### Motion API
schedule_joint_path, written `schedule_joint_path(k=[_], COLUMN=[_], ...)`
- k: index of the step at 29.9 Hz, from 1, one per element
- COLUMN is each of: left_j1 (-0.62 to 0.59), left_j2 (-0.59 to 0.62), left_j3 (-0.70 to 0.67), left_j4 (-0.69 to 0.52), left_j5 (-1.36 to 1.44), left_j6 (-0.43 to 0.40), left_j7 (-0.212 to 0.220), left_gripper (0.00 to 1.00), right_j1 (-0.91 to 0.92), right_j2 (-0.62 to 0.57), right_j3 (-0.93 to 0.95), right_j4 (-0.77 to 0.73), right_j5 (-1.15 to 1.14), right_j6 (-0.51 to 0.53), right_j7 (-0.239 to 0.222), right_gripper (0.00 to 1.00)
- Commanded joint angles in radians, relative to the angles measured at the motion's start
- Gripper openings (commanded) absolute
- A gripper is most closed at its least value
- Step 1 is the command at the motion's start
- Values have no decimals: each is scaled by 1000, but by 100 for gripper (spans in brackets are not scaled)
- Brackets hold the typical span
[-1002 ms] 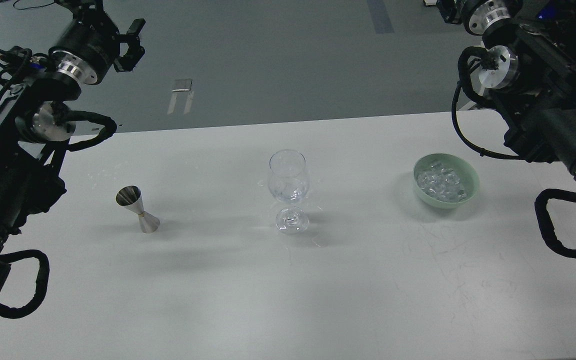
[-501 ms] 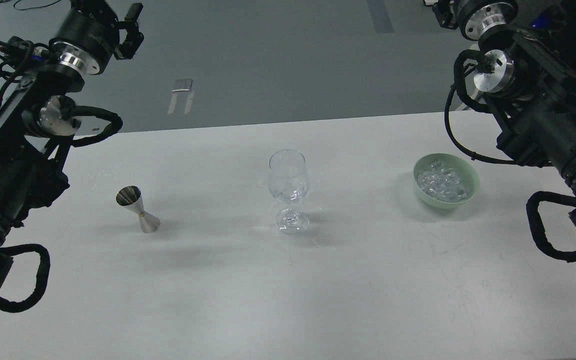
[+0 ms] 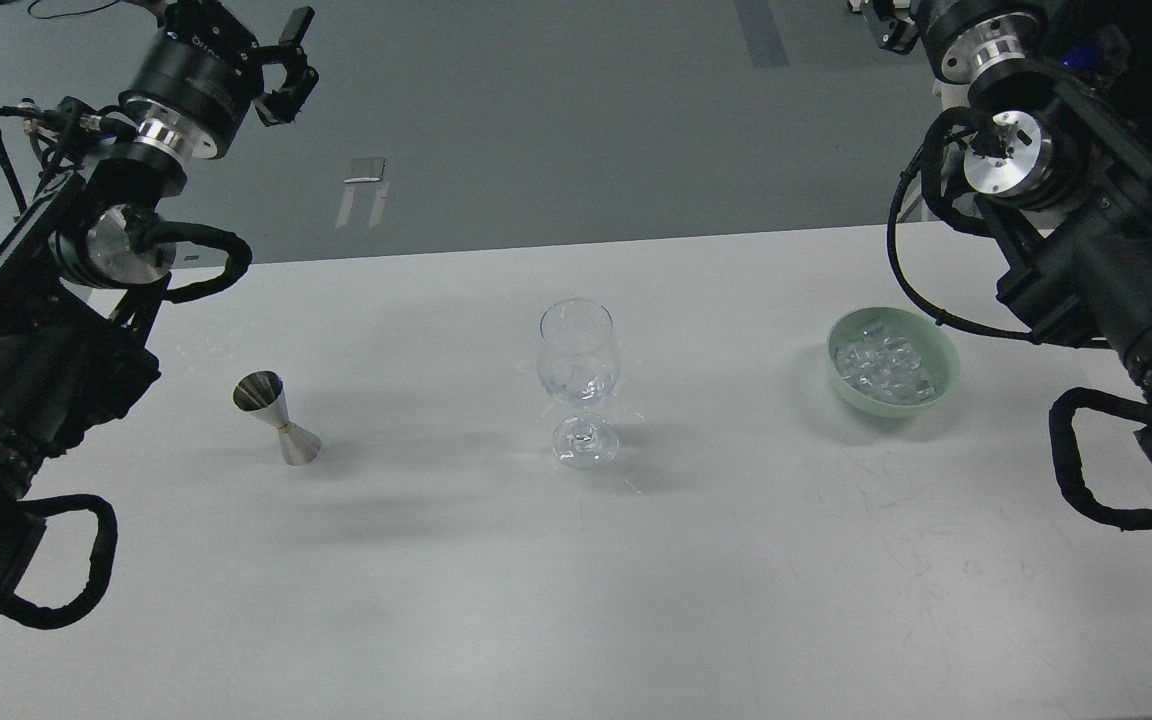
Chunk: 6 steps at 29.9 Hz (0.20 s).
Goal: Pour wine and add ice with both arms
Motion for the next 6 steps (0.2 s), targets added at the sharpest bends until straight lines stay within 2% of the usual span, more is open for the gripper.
schedule_joint_path(k=[1, 6], left_j1=[-6, -9], left_j2=[-10, -12], left_j3=[-7, -8], left_j4=[25, 24], left_j5=[-3, -5], left_j6=[-7, -12], left_j7=[5, 5], left_gripper=[99, 99], right_j1=[-5, -12], right_j2=[7, 10], right_j3=[40, 63], right_j4=[1, 4], right_j5=[0, 0], right_j6=[3, 20], right_j7=[7, 12], right_gripper=[100, 100])
